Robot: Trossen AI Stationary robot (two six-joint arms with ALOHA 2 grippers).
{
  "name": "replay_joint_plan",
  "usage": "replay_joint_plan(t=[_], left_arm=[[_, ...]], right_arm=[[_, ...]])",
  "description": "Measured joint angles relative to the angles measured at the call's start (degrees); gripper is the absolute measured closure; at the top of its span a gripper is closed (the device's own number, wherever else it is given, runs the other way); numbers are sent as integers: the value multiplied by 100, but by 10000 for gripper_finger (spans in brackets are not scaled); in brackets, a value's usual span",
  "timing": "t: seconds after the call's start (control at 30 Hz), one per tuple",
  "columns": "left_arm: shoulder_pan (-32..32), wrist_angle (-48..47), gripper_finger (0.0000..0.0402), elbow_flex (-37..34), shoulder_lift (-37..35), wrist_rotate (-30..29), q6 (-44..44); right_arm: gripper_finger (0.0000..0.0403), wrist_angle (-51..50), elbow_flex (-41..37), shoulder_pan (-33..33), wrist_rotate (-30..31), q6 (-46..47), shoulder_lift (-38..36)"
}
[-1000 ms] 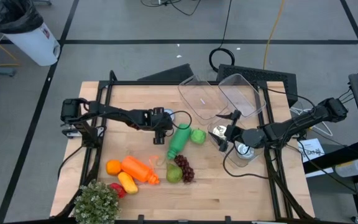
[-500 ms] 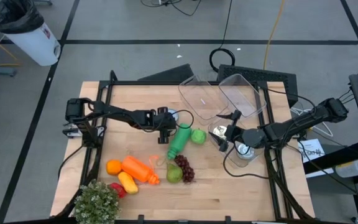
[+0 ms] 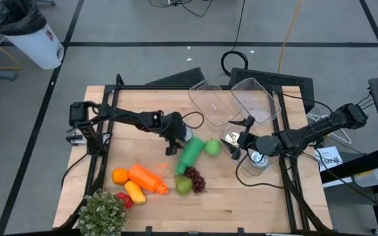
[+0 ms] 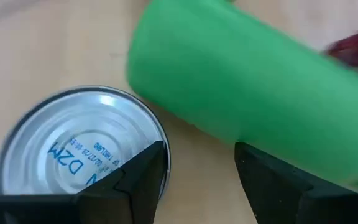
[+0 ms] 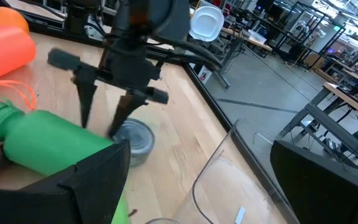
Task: Pick & Place Food Item
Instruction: Put the green tuna can into the bottom transparent bin
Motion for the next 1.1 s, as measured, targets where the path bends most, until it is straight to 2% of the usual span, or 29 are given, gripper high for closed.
replay_joint_plan(t=[0.07, 0.2, 0.27, 0.47, 0.6, 0.7, 0.8, 0.97, 1.03, 1.1], left_arm=[[72, -49, 189, -9, 12, 466, -31], [103, -44, 189, -13, 19, 513, -33], [114, -41, 189, -13, 20, 317, -25], [26, 75, 189, -11, 14, -757, 76], [-52, -91, 188, -16, -175, -1025, -166], [-39, -452, 188, -31, -641, -1161, -504], [-66, -738, 188, -81, -1215, -1911, -875], [-143, -1182, 188, -28, -1790, -4075, -1488], [-96, -1401, 188, -52, -1772, -4334, -1751], [-31, -1332, 188, -73, -1698, -4306, -1832]], right_arm=[[35, 0, 0, -2, 1, 0, 1], [35, 0, 0, -1, -1, 0, 1], [35, 0, 0, -2, 0, 1, 0], [35, -2, 0, -2, 1, 2, 1], [35, -2, 0, 0, 0, 2, 0], [35, 59, -75, -2, 2, 2, -1], [35, 85, -135, -6, 2, 0, 1], [35, 126, -142, -6, 1, 2, -1], [35, 127, -142, -6, 1, 2, -1], [35, 122, -142, -6, 1, 0, -1]])
